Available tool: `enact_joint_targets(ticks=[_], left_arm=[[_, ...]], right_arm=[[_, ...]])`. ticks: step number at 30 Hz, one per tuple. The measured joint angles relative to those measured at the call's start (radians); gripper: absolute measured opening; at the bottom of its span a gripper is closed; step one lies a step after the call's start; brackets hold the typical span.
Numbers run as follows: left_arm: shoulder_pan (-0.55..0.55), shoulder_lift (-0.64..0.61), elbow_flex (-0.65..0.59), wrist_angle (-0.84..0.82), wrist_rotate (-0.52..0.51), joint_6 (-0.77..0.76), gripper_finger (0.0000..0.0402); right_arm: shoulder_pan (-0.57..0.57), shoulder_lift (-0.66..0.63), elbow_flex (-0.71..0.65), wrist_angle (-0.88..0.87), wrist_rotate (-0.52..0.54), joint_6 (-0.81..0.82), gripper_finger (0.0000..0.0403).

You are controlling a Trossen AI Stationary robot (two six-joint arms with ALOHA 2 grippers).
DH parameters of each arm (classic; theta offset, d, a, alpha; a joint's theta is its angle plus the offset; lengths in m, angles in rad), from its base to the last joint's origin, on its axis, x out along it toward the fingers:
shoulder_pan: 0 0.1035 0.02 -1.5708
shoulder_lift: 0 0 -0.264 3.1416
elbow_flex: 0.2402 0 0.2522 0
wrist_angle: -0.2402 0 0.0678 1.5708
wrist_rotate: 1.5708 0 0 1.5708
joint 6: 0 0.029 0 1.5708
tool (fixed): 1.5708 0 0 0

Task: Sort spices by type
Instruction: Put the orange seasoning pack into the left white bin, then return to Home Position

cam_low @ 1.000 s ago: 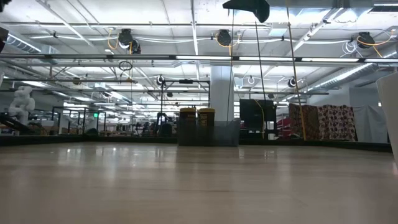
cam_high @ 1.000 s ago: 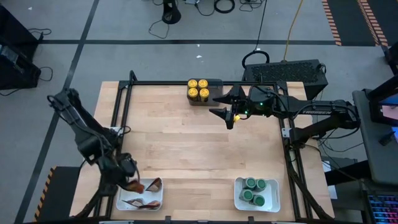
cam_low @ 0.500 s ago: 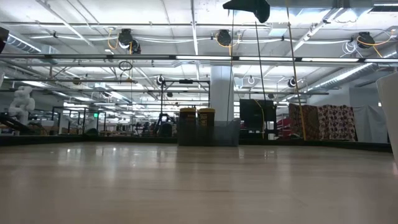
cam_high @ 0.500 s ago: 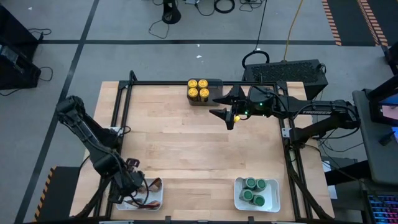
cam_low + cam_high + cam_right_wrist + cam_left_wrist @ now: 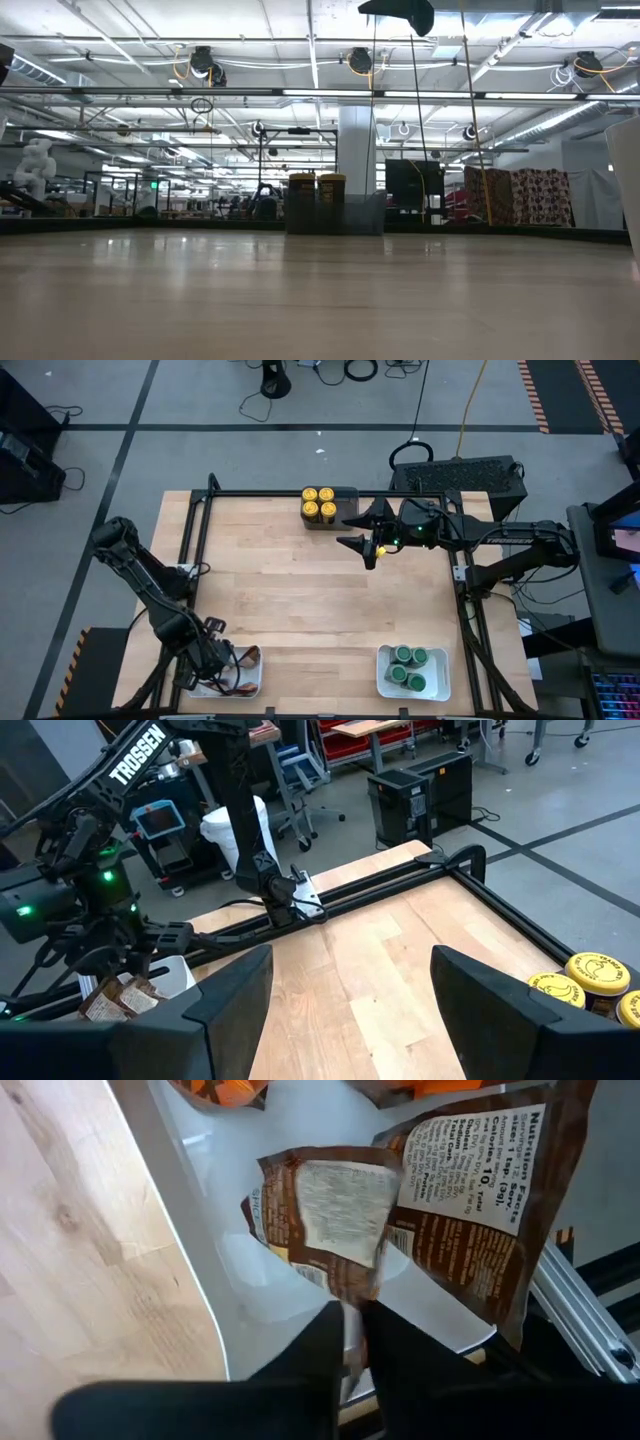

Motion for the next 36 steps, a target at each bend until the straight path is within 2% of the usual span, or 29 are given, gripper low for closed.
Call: enact_joint_targets(ticks=[9,14,20,24,29,31,36], left_arm=[[0.001,-0.011,0.0,-0.003,0.0,-0.008,0.0119],[0.024,-0.08,0.0,-0.005,-0.004,-0.037,0.0129],[0.069,-0.234,0.0,-0.01,-0.03,-0.098,0.013],[0.09,-0.354,0.0,-0.008,-0.166,-0.121,0.013],[0.127,-0.483,0.0,0.058,-0.488,-0.02,0.013],[0.164,-0.514,0.0,0.107,-0.582,0.058,0.013],[0.325,-0.547,0.0,0.289,-0.619,0.278,0.013]], right_arm=[[0.0,0.0,0.0,0.0,0.0,-0.002,0.0254],[0.0,0.0,0.0,0.005,0.001,-0.001,0.0254],[0.017,0.0,0.0,0.014,0.001,0.008,0.0254],[0.057,0.007,0.0,0.017,0.0,0.003,0.0254],[0.09,0.036,0.0,0.04,-0.001,-0.004,0.0254],[0.096,0.056,0.0,0.05,0.0,-0.003,0.0254],[0.099,0.12,0.0,0.132,-0.008,-0.008,0.0254]])
